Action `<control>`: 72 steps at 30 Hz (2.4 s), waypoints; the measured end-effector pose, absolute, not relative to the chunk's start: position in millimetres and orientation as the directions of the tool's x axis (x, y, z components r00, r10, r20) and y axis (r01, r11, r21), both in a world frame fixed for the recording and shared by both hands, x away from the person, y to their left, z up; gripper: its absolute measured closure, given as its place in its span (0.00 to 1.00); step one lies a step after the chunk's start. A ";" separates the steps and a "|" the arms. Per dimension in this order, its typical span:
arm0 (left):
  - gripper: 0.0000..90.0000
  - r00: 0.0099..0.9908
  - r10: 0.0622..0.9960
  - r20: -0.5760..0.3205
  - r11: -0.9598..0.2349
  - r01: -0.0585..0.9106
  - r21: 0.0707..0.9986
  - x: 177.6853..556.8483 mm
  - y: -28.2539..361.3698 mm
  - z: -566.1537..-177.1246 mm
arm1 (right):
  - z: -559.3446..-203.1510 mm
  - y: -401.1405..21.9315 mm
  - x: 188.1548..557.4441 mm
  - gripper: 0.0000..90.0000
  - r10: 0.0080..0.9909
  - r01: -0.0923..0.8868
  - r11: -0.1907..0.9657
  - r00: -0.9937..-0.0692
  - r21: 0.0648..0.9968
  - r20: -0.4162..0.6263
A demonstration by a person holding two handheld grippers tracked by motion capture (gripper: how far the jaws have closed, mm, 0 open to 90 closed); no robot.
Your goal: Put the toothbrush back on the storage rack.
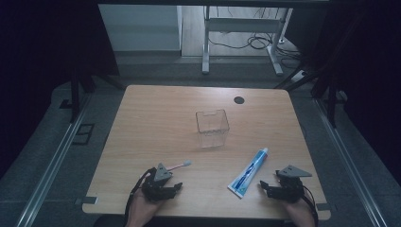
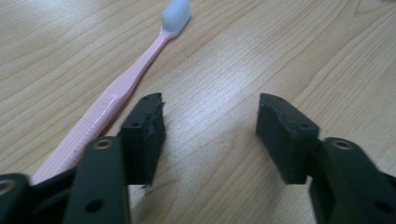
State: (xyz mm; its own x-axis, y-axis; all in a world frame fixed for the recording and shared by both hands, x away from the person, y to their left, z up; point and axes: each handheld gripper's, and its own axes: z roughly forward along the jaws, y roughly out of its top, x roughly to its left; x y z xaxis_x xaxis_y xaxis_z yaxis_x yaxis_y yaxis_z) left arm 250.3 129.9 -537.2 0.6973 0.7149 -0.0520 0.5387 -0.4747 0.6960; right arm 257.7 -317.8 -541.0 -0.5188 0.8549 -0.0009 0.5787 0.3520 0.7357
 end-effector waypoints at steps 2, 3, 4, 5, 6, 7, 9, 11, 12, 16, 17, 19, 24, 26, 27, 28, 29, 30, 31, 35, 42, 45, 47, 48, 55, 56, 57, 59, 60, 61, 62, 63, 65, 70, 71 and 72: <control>0.56 0.698 0.714 -0.053 -0.472 0.537 0.699 250.5 129.7 -535.9 | -541.0 -317.8 257.7 0.22 0.855 0.579 0.352 -0.519 0.736 -0.001; 0.59 0.698 0.713 -0.058 -0.468 0.537 0.701 250.5 129.6 -535.0 | -541.0 -317.8 257.7 0.22 0.855 0.579 0.352 -0.519 0.736 -0.001; 0.63 0.698 0.713 -0.058 -0.468 0.537 0.701 250.5 129.6 -535.0 | -541.0 -317.8 257.7 0.22 0.855 0.579 0.352 -0.519 0.736 -0.001; 0.66 0.700 0.712 -0.063 -0.466 0.537 0.704 250.7 129.4 -534.1 | -541.0 -317.8 257.7 0.22 0.855 0.579 0.352 -0.519 0.736 -0.001; 0.69 0.704 0.708 -0.064 -0.467 0.534 0.704 250.8 128.7 -532.4 | -541.0 -317.8 257.7 0.22 0.855 0.578 0.353 -0.519 0.736 -0.002; 0.72 0.707 0.704 -0.066 -0.469 0.533 0.704 250.9 128.4 -531.7 | -541.0 -317.8 257.7 0.22 0.855 0.578 0.353 -0.519 0.736 -0.002; 0.78 0.709 0.702 -0.069 -0.469 0.533 0.704 250.8 127.9 -531.1 | -541.0 -317.8 257.8 0.22 0.855 0.578 0.353 -0.519 0.735 -0.002; 0.82 0.716 0.695 -0.062 -0.478 0.525 0.704 250.7 126.9 -529.9 | -541.0 -317.8 257.8 0.22 0.855 0.578 0.353 -0.519 0.736 -0.002; 0.85 0.718 0.693 -0.058 -0.482 0.522 0.703 250.4 126.3 -529.2 | -541.0 -317.8 257.7 0.22 0.855 0.578 0.353 -0.519 0.735 -0.002; 0.94 0.723 0.689 -0.040 -0.495 0.510 0.703 250.1 126.0 -525.7 | -541.0 -317.9 257.8 0.22 0.855 0.578 0.353 -0.519 0.735 -0.002; 0.96 0.723 0.690 -0.041 -0.494 0.511 0.703 250.5 126.6 -524.6 | -541.0 -317.8 257.7 0.22 0.855 0.578 0.353 -0.519 0.736 -0.002; 0.98 0.718 0.694 -0.052 -0.484 0.519 0.705 252.5 129.6 -521.5 | -541.0 -317.9 257.7 0.22 0.855 0.578 0.353 -0.519 0.736 -0.002; 0.99 0.715 0.695 -0.069 -0.471 0.527 0.707 254.3 134.8 -518.6 | -541.0 -317.9 257.7 0.22 0.855 0.578 0.353 -0.519 0.735 -0.002; 0.99 0.714 0.697 -0.069 -0.470 0.527 0.708 254.2 135.8 -517.8 | -541.0 -317.9 257.8 0.22 0.855 0.578 0.353 -0.519 0.736 -0.002; 0.99 0.716 0.695 -0.065 -0.473 0.523 0.709 254.4 137.8 -515.8 | -541.0 -317.8 257.7 0.22 0.855 0.578 0.353 -0.519 0.735 -0.002; 0.99 0.716 0.695 -0.065 -0.473 0.523 0.709 254.4 137.8 -515.8 | -541.0 -317.8 257.7 0.22 0.855 0.578 0.353 -0.519 0.735 -0.002; 0.99 0.715 0.696 -0.063 -0.472 0.522 0.710 255.0 140.2 -513.1 | -541.0 -317.9 257.7 0.22 0.855 0.578 0.353 -0.519 0.735 -0.002; 0.99 0.715 0.696 -0.063 -0.472 0.522 0.710 255.0 140.2 -513.1 | -541.0 -317.9 257.8 0.22 0.854 0.578 0.353 -0.520 0.735 -0.002; 0.99 0.714 0.697 -0.067 -0.467 0.522 0.714 256.4 143.4 -509.6 | -541.0 -317.9 257.7 0.22 0.855 0.578 0.353 -0.519 0.735 -0.002; 0.99 0.709 0.702 -0.070 -0.458 0.524 0.718 259.9 149.9 -503.7 | -541.0 -317.9 257.8 0.22 0.854 0.578 0.353 -0.520 0.735 -0.002; 0.99 0.692 0.719 -0.066 -0.446 0.532 0.720 266.1 162.2 -498.8 | -541.0 -317.8 257.7 0.22 0.855 0.578 0.353 -0.519 0.736 -0.002; 0.99 0.681 0.729 -0.070 -0.439 0.544 0.715 269.2 168.5 -499.6 | -541.0 -317.8 257.7 0.22 0.855 0.578 0.353 -0.519 0.735 -0.002; 0.99 0.671 0.738 -0.070 -0.434 0.552 0.712 271.4 172.9 -500.9 | -541.0 -317.9 257.7 0.22 0.855 0.578 0.353 -0.519 0.736 -0.002; 0.99 0.663 0.745 -0.073 -0.429 0.561 0.708 273.7 177.6 -502.1 | -541.0 -317.8 257.7 0.22 0.855 0.578 0.353 -0.519 0.736 -0.002; 0.98 0.632 0.772 -0.068 -0.414 0.582 0.700 279.5 193.3 -504.9 | -541.0 -317.8 257.7 0.22 0.855 0.579 0.352 -0.519 0.735 0.000; 0.98 0.619 0.782 -0.072 -0.403 0.591 0.699 280.8 198.8 -505.6 | -541.0 -317.7 257.7 0.22 0.854 0.579 0.353 -0.520 0.735 0.000; 0.98 0.616 0.785 -0.069 -0.403 0.591 0.699 281.7 201.8 -506.0 | -541.0 -317.7 257.7 0.21 0.854 0.579 0.353 -0.520 0.735 0.000; 0.98 0.602 0.795 -0.076 -0.388 0.600 0.699 282.1 206.3 -506.9 | -541.0 -317.7 257.7 0.21 0.854 0.579 0.353 -0.520 0.735 0.000; 0.98 0.602 0.795 -0.076 -0.388 0.600 0.699 282.1 206.3 -506.9 | -541.0 -317.7 257.7 0.21 0.854 0.579 0.353 -0.520 0.735 0.000; 0.98 0.596 0.799 -0.077 -0.382 0.603 0.700 282.3 208.8 -507.7 | -541.0 -317.7 257.7 0.21 0.854 0.579 0.353 -0.520 0.735 0.000; 0.98 0.594 0.801 -0.078 -0.380 0.605 0.700 282.4 210.3 -508.3 | -541.0 -317.7 257.7 0.21 0.854 0.580 0.352 -0.520 0.735 0.000; 0.97 0.587 0.806 -0.078 -0.374 0.607 0.702 282.4 212.0 -509.4 | -541.0 -317.7 257.7 0.21 0.854 0.580 0.352 -0.520 0.735 0.000; 0.97 0.579 0.812 -0.080 -0.367 0.611 0.701 283.4 216.4 -511.9 | -541.0 -317.7 257.7 0.21 0.854 0.579 0.353 -0.520 0.735 0.000; 0.97 0.565 0.821 -0.081 -0.359 0.622 0.696 284.1 223.4 -519.1 | -541.0 -317.7 257.7 0.21 0.854 0.579 0.353 -0.520 0.735 0.000; 0.97 0.563 0.823 -0.075 -0.364 0.623 0.693 283.6 223.5 -521.5 | -541.0 -317.7 257.7 0.21 0.854 0.579 0.353 -0.520 0.735 0.000; 0.97 0.563 0.823 -0.075 -0.364 0.623 0.693 283.6 223.5 -521.5 | -541.0 -317.7 257.7 0.21 0.854 0.579 0.353 -0.520 0.735 -0.001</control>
State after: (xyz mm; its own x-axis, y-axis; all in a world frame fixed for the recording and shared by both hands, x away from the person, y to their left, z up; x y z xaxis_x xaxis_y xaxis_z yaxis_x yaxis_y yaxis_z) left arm 283.6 223.5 -521.5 0.5635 0.8227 -0.0745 0.6227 -0.3637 0.6928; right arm 257.7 -317.7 -541.0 -0.5201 0.8541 -0.0005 0.5791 0.3531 0.7348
